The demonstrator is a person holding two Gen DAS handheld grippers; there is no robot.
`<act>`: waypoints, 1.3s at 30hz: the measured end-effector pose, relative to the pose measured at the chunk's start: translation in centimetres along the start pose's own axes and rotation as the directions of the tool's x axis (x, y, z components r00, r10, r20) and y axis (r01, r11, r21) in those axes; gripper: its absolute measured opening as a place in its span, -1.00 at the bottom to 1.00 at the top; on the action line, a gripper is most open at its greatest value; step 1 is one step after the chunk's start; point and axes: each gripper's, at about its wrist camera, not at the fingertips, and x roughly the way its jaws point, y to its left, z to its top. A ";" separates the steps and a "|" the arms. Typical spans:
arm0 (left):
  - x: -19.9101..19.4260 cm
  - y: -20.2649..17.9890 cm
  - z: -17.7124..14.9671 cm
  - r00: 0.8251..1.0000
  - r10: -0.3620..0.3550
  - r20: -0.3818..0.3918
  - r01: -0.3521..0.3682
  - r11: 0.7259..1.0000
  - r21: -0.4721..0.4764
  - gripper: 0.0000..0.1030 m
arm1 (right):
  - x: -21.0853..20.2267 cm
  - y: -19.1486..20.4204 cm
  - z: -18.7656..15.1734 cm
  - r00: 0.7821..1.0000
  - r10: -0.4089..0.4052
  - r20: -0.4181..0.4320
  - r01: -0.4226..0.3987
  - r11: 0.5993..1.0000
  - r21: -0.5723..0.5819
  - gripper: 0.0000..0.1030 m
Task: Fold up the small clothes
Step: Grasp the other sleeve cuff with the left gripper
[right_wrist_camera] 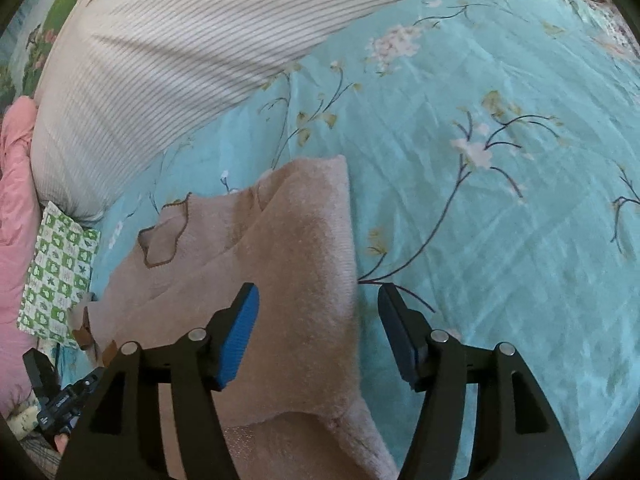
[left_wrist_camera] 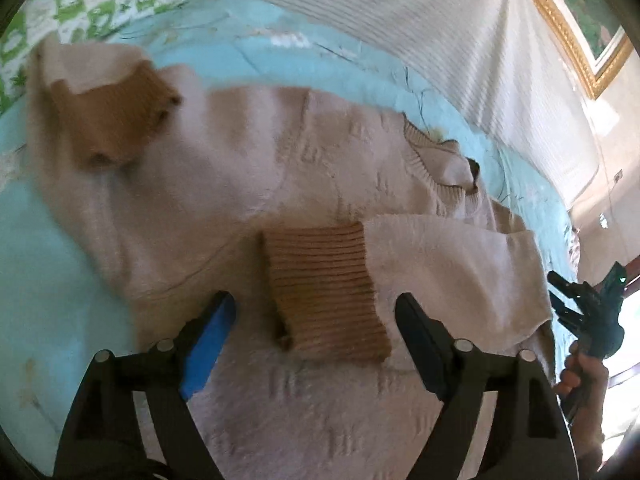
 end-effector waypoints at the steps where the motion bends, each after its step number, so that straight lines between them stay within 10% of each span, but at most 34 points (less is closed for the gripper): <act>1: 0.3 -0.3 0.1 1.000 0.009 0.005 -0.009 1.000 0.015 0.01 | 0.0 -0.1 0.1 1.000 0.000 0.001 0.000 1.000 0.004 0.22; 3: 1.1 -1.2 0.4 1.000 0.011 -0.005 -0.011 0.999 0.051 -0.88 | 0.0 -0.2 0.2 1.000 0.000 0.004 0.000 1.000 0.012 0.22; 8: -3.4 -1.0 0.0 0.992 -0.047 0.116 0.041 0.998 0.054 -0.92 | -1.1 0.2 0.7 0.999 0.004 0.035 -0.004 1.000 0.003 0.26; 17: -1.7 1.1 -1.0 0.997 -0.023 0.074 0.023 1.000 0.011 -0.91 | 2.6 2.3 0.3 0.999 0.009 -0.046 -0.012 0.997 -0.080 0.34; 19: -1.5 0.1 -0.8 0.997 -0.020 0.076 0.017 0.999 0.035 -0.91 | 3.0 2.8 0.3 0.998 -0.020 -0.054 0.013 0.992 -0.123 -0.83; 26: -0.3 -2.3 -0.2 0.997 -0.003 0.081 -0.006 0.994 0.110 -0.91 | 2.0 0.1 2.2 0.997 -0.076 0.002 0.076 0.993 -0.087 -0.84; 33: -2.4 0.6 -1.2 0.998 -0.001 0.068 -0.004 0.998 0.067 -0.64 | 0.2 0.1 1.3 0.996 -0.088 0.018 0.089 0.995 -0.036 -0.31; 39: -6.7 4.7 0.0 0.993 -0.004 0.115 0.009 0.999 -0.040 0.06 | -4.0 3.5 -1.5 0.998 0.020 0.066 -0.014 0.995 -0.096 -0.02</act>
